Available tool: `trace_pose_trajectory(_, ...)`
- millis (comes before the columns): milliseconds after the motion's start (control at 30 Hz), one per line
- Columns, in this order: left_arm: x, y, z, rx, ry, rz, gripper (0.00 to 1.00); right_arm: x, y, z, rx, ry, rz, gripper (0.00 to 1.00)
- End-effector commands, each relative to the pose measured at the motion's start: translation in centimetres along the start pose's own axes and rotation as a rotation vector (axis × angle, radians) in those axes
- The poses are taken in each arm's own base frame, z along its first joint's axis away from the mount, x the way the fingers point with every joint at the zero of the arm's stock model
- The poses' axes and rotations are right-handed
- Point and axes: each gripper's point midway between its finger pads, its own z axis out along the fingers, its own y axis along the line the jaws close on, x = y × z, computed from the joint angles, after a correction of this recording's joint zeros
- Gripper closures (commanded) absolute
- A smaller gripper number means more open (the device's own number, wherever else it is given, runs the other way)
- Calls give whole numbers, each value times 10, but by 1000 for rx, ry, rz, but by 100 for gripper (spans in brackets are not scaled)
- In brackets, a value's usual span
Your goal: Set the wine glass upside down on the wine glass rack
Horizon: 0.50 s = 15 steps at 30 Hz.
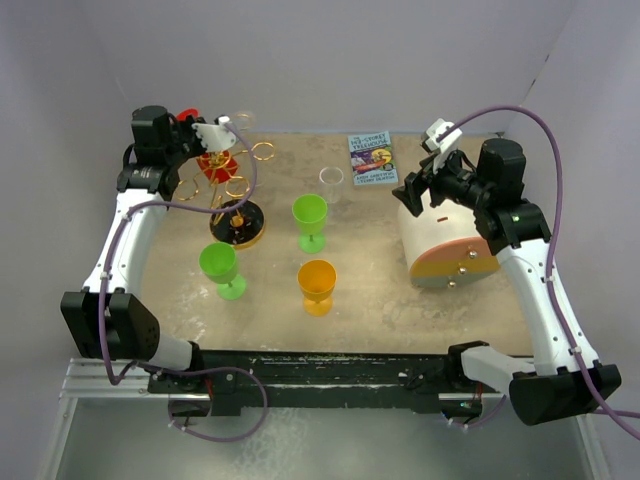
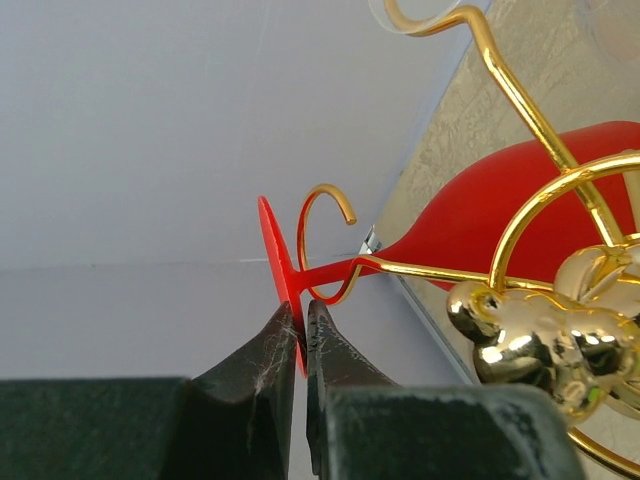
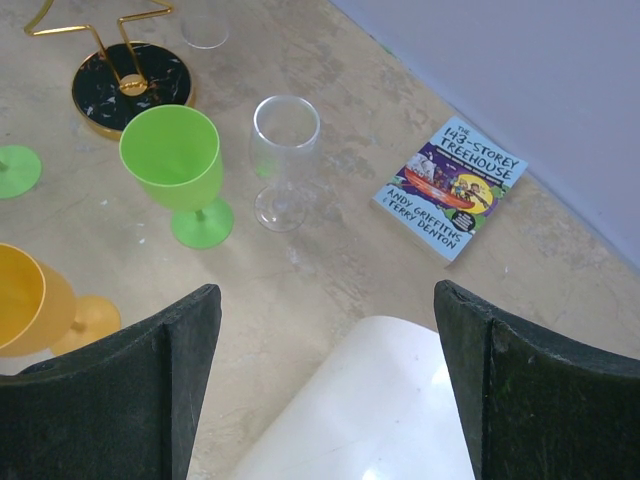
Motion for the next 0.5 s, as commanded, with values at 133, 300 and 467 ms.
trace_pose_trajectory(133,-18,18,-4,-48,-51,19,98,-8,-1,0,-6,-31,-24,11)
trace_pose_trajectory(300,-23,19,-2,-52,-52,74,100,-7,-1,0,-6,-30,-24,11)
trace_pose_trajectory(467,-22,11,-1,-26,-45,88,100,-6,-2,-1,0,-27,-23,11)
